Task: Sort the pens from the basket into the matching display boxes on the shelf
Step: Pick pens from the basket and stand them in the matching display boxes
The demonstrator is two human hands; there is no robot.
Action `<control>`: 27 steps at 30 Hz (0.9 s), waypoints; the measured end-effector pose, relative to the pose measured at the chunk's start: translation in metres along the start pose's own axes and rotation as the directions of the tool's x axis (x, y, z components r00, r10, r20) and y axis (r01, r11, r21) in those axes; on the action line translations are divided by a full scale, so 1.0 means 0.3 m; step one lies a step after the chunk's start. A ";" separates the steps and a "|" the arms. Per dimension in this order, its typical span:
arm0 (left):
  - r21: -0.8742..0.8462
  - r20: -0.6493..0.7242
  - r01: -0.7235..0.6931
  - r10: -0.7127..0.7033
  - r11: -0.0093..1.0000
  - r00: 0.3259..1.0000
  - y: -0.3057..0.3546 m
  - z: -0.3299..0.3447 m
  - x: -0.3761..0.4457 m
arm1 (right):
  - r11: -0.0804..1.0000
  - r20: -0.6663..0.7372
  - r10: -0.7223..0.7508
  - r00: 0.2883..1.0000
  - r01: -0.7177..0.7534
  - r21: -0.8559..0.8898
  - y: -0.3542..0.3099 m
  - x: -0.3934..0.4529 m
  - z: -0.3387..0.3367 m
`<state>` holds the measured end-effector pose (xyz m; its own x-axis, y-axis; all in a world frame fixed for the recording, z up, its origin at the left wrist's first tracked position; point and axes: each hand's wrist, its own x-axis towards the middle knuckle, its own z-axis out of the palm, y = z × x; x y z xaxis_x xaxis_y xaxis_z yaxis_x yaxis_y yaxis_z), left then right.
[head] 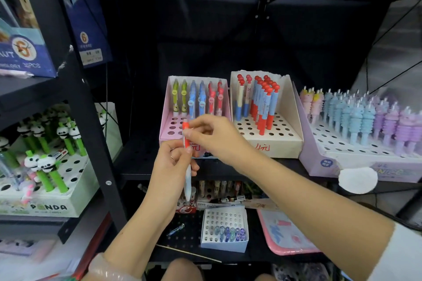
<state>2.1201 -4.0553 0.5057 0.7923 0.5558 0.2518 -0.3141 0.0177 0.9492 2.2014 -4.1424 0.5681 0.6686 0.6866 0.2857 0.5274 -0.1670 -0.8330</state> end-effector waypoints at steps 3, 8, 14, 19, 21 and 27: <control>-0.002 0.018 -0.002 0.002 1.000 1.000 0.003 0.017 -0.005 | 0.994 0.019 0.075 0.997 -0.076 0.075 0.004 -0.010 -0.018; 0.239 0.036 -0.009 0.001 0.971 0.999 0.007 0.000 0.006 | 0.993 -0.216 0.056 0.975 -0.031 0.117 -0.020 0.031 -0.112; 0.331 0.050 0.018 -0.036 0.944 0.998 -0.004 -0.024 -0.006 | 0.992 -0.597 -0.123 0.793 0.075 -0.105 -0.037 0.150 -0.216; 0.337 0.039 0.012 -0.027 0.942 0.999 0.013 -0.044 -0.006 | 0.968 -0.568 -0.144 0.811 -0.004 -0.251 0.043 0.190 -0.186; 0.338 0.022 0.009 -0.018 0.941 1.000 0.019 -0.056 -0.006 | 0.951 -0.563 -0.176 0.808 -0.009 -0.309 0.048 0.202 -0.188; 0.330 0.029 0.002 -0.013 0.944 0.999 0.027 -0.068 -0.009 | 0.940 -0.547 -0.159 0.822 -0.044 -0.339 0.043 0.227 -0.199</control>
<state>2.1048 -4.0397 0.5090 0.8111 0.5309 0.2453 -0.1224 -0.2560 0.9589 2.2851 -4.1400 0.6050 0.7521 0.2035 0.6269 0.6443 -0.4270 -0.6344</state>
